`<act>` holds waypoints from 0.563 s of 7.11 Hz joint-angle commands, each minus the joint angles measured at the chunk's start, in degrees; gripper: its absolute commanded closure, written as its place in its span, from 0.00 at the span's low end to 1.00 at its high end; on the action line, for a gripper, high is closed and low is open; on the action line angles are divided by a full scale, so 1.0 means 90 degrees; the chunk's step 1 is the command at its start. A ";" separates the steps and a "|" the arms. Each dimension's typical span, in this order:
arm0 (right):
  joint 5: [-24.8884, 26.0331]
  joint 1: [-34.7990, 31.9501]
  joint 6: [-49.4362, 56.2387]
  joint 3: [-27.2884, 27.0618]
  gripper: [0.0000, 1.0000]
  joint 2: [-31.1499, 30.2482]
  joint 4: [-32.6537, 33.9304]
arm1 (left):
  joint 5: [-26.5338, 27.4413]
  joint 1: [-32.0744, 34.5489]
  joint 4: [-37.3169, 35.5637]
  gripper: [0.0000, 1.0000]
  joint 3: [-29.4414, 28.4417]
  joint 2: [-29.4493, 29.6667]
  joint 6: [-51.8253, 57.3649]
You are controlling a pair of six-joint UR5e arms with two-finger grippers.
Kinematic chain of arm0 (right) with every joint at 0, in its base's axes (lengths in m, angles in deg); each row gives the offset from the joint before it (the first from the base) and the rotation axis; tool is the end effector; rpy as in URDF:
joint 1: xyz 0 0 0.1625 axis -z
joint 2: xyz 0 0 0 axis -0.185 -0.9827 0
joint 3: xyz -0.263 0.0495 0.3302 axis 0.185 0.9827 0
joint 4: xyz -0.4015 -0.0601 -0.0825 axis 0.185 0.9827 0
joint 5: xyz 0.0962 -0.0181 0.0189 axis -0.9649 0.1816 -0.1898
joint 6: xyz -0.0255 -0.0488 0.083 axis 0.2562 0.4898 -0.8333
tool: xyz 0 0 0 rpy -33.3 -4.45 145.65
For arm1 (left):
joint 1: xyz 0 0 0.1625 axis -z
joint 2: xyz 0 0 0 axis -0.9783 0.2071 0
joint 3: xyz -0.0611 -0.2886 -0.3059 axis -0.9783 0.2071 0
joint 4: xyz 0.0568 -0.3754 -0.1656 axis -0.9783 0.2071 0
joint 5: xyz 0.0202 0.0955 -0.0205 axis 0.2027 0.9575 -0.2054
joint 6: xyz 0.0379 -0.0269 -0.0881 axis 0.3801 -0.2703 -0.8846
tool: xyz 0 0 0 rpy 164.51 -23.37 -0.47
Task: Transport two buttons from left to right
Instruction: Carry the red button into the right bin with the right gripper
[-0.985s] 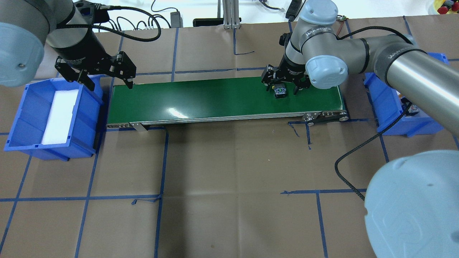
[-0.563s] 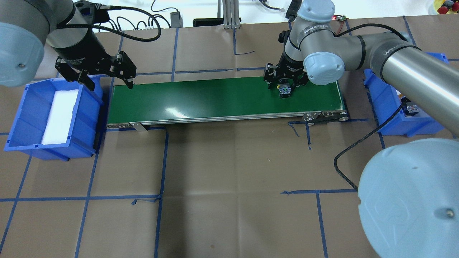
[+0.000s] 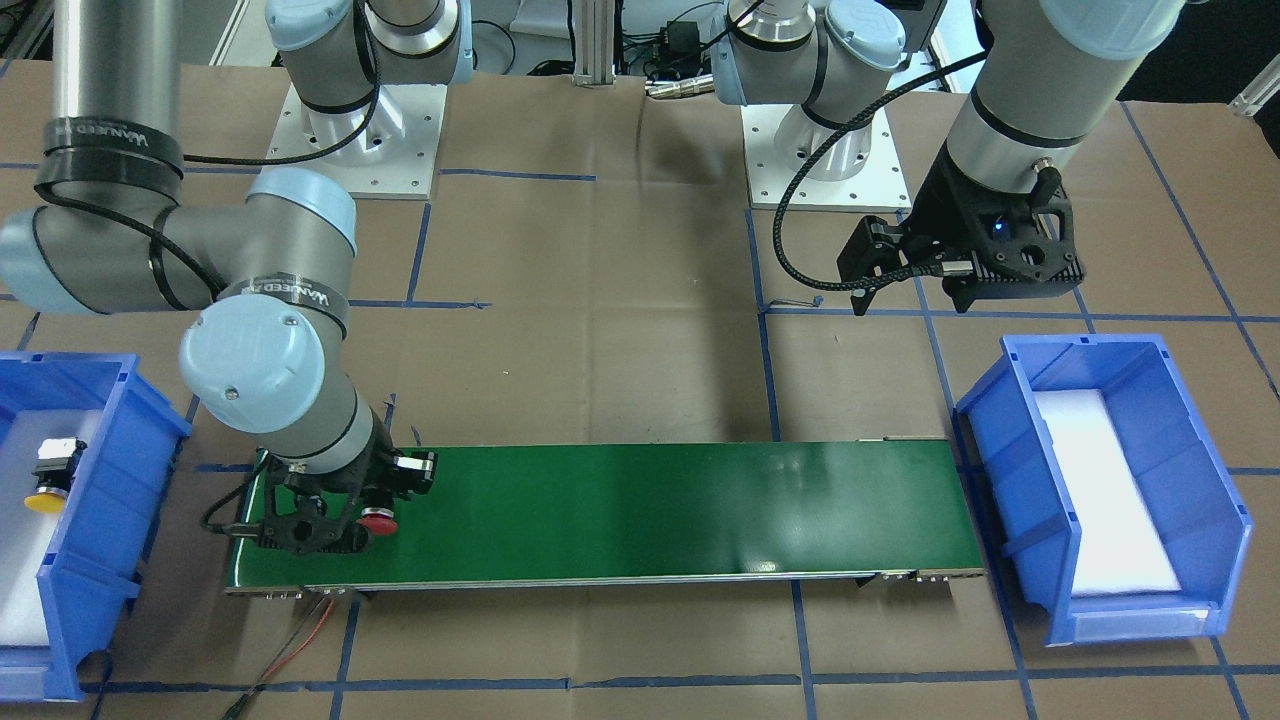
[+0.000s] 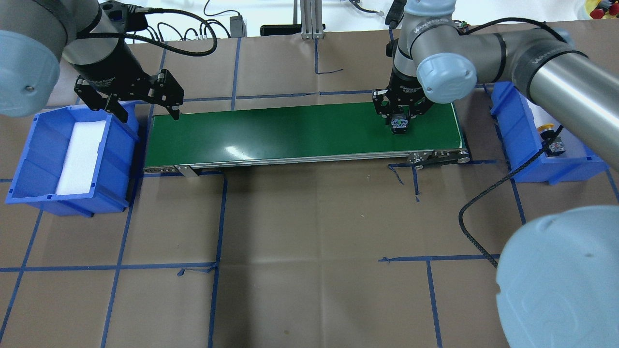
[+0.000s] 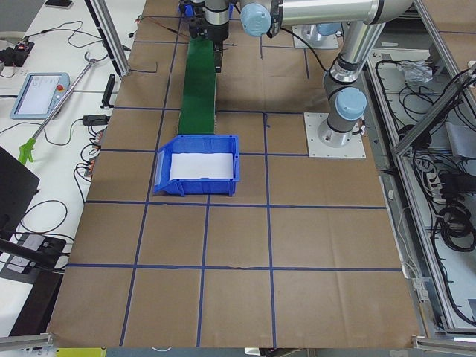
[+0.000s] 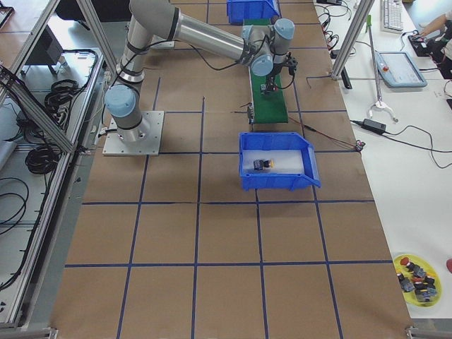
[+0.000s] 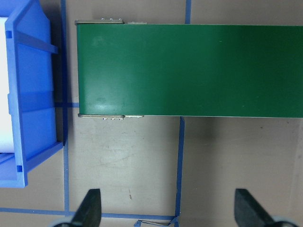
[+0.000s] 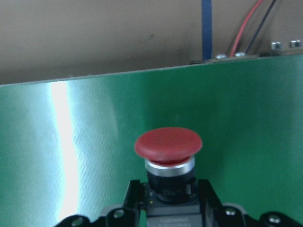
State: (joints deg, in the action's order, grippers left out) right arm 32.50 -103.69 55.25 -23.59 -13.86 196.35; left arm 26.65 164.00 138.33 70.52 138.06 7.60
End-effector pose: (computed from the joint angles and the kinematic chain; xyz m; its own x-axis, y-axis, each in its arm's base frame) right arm 0.1658 -0.6288 0.2943 -0.9980 0.0611 0.0187 0.0623 0.9953 0.0739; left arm -0.0948 -0.5163 0.4651 -0.9991 -0.0360 -0.0238 -0.0355 0.9992 -0.0208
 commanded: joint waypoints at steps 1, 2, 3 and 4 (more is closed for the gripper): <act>0.0422 0.0625 0.0826 0.0278 0.98 -0.0654 -0.0824 | 0.0000 0.0000 0.0000 0.00 0.0000 0.0000 0.0000; 0.0414 0.1248 0.1749 0.0473 0.98 -0.0812 -0.0953 | 0.0000 0.0000 0.0000 0.00 0.0000 0.0000 0.0000; 0.0395 0.1941 0.2783 0.0668 0.97 -0.0813 -0.0944 | 0.0000 0.0000 0.0000 0.00 0.0000 0.0000 -0.0010; 0.0317 0.2586 0.3538 0.0786 0.97 -0.0707 -0.0886 | 0.0000 0.0000 0.0000 0.00 0.0000 0.0000 -0.0019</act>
State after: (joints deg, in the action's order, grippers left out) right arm 35.90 -87.71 77.72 -18.16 -20.66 188.23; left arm 26.65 164.00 138.33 70.52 138.06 7.52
